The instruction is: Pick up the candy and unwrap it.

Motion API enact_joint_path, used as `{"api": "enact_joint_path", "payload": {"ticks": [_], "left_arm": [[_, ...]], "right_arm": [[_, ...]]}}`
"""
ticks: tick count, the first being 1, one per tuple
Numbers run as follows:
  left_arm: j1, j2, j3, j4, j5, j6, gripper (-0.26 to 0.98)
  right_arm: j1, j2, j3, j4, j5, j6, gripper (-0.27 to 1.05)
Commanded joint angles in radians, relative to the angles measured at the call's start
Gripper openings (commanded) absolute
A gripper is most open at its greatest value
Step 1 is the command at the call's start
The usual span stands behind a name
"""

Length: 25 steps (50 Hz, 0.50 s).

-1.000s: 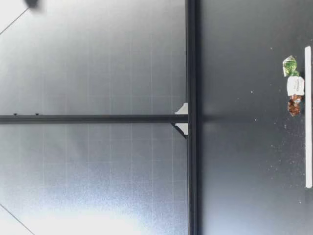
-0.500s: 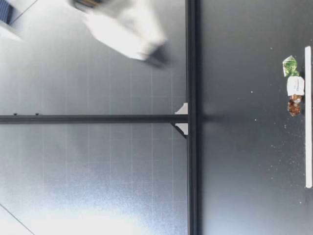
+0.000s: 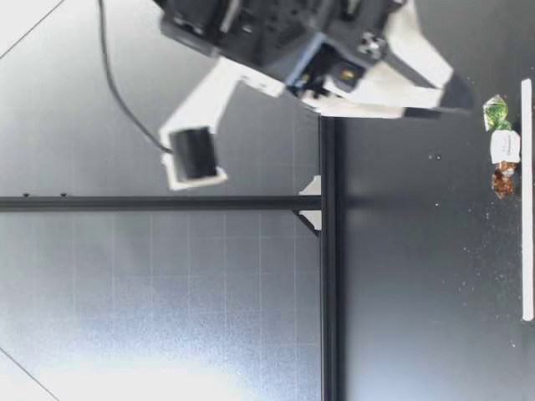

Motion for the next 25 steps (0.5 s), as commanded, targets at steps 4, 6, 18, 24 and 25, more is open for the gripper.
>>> {"api": "enact_joint_path", "payload": {"ticks": [4,6,18,24,25], "left_arm": [[0.002,0.005,-0.012,0.000,-0.009,0.000,-0.14],[0.002,0.005,-0.012,0.000,-0.009,0.000,-0.14],[0.002,0.005,-0.012,0.000,-0.009,0.000,-0.14],[0.002,0.005,-0.012,0.000,-0.009,0.000,-0.14],[0.002,0.005,-0.012,0.000,-0.009,0.000,-0.14]], "right_arm": [[-0.006,0.009,-0.020,-0.002,-0.012,-0.002,0.53],[-0.008,0.015,-0.020,-0.002,-0.017,-0.002,0.53],[-0.008,0.048,-0.023,-0.002,-0.035,-0.002,0.45],[-0.006,0.061,-0.026,-0.002,-0.040,-0.002,0.43],[-0.008,0.063,-0.026,-0.002,-0.041,-0.002,0.43]]}}
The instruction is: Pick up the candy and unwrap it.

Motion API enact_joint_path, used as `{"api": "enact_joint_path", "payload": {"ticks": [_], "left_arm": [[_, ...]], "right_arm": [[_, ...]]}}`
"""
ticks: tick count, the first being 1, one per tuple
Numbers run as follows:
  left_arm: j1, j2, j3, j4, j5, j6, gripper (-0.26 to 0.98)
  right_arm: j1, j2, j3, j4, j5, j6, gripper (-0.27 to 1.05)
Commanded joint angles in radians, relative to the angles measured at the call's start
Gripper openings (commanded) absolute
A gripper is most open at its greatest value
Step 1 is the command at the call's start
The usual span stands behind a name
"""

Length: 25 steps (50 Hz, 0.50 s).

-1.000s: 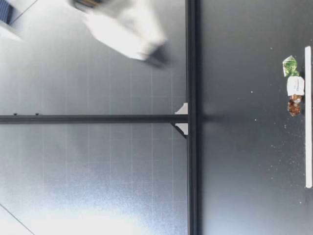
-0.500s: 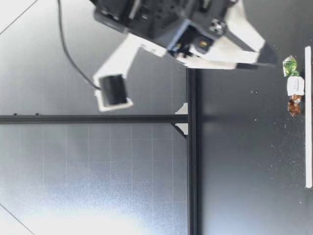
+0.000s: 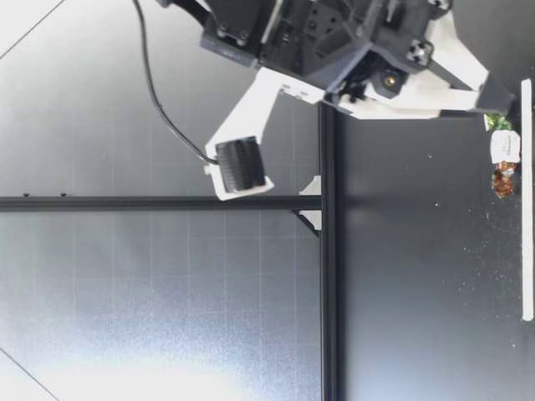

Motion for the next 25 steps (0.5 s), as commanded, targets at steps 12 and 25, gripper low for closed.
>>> {"api": "enact_joint_path", "payload": {"ticks": [12,25], "left_arm": [[0.002,0.003,-0.012,0.000,-0.009,-0.002,-0.14],[0.002,0.008,-0.011,0.000,0.002,-0.002,-0.14]], "right_arm": [[-0.008,0.015,-0.025,0.000,0.005,-0.002,0.34],[-0.002,-0.002,-0.021,0.000,0.021,-0.003,-0.14]]}}
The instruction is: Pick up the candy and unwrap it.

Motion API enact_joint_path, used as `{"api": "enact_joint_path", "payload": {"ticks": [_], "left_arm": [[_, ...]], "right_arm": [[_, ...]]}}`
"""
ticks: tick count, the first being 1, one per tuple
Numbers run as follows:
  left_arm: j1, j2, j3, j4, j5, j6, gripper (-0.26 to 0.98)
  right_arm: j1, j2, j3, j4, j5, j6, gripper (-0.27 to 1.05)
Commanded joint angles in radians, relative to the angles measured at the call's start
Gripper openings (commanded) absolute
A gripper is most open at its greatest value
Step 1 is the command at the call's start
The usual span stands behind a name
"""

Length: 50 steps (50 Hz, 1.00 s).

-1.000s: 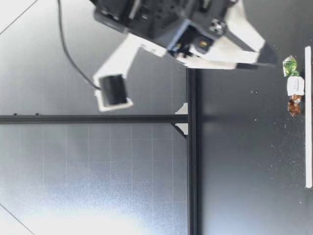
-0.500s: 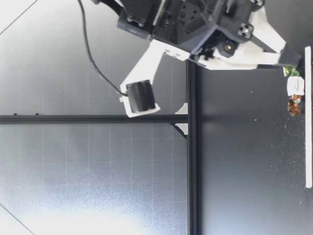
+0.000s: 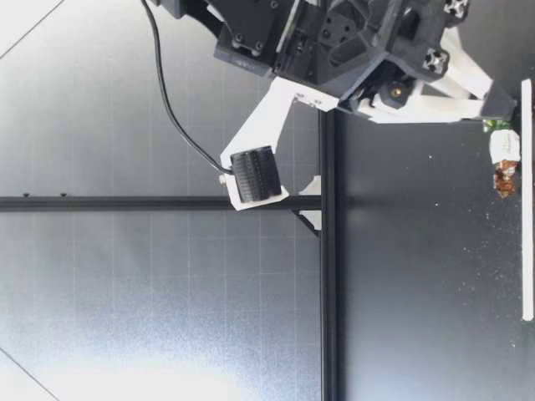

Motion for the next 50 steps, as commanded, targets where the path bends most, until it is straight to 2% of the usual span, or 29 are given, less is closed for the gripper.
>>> {"api": "enact_joint_path", "payload": {"ticks": [1,5,12,22,31,41,50], "left_arm": [[0.002,0.012,-0.009,0.000,0.002,-0.002,-0.14],[0.002,0.029,-0.006,0.000,0.002,-0.003,-0.14],[0.002,0.098,-0.021,0.000,0.000,-0.003,-0.14],[0.002,0.238,-0.078,-0.002,-0.006,-0.005,-0.08],[0.003,0.341,-0.133,-0.002,-0.029,-0.003,0.12],[0.003,0.462,-0.184,-0.002,-0.094,0.058,0.54],[0.003,0.560,-0.241,-0.003,-0.169,0.132,0.53]], "right_arm": [[-0.002,-0.028,-0.008,-0.003,0.003,-0.002,-0.16],[0.002,-0.048,-0.009,-0.003,0.003,-0.002,-0.20],[0.003,-0.118,-0.009,-0.002,0.005,0.003,-0.20],[0.006,-0.261,-0.009,0.003,0.041,0.014,-0.20],[0.021,-0.345,-0.012,0.028,0.051,0.020,-0.20],[0.038,-0.390,-0.034,0.084,0.052,0.017,-0.20],[0.038,-0.402,-0.066,0.166,0.063,0.008,-0.20]]}}
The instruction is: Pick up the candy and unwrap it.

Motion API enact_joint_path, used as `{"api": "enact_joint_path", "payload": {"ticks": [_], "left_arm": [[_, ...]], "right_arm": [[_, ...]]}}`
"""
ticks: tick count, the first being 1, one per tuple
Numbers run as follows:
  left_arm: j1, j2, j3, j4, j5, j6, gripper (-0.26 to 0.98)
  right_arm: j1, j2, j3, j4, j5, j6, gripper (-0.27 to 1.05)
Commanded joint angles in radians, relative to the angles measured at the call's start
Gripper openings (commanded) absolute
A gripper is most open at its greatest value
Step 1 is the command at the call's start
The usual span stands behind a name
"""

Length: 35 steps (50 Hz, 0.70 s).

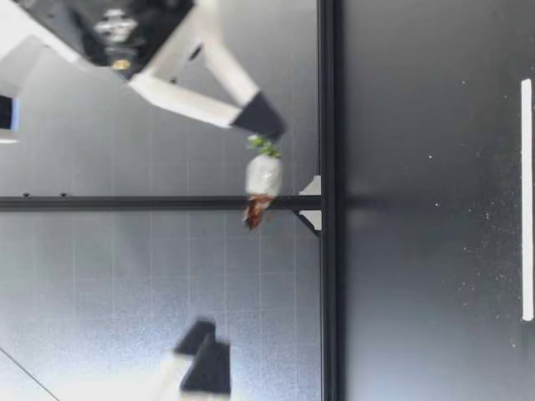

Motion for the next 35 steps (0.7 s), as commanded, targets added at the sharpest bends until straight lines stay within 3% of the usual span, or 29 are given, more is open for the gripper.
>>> {"api": "enact_joint_path", "payload": {"ticks": [1,35], "left_arm": [[0.003,0.035,-0.052,-0.002,-0.040,0.026,0.53],[0.003,0.127,-0.141,0.000,-0.048,0.083,0.49]], "right_arm": [[0.006,-0.028,-0.041,0.035,0.003,-0.003,-0.20],[0.005,0.003,-0.087,0.046,0.003,-0.009,-0.20]]}}
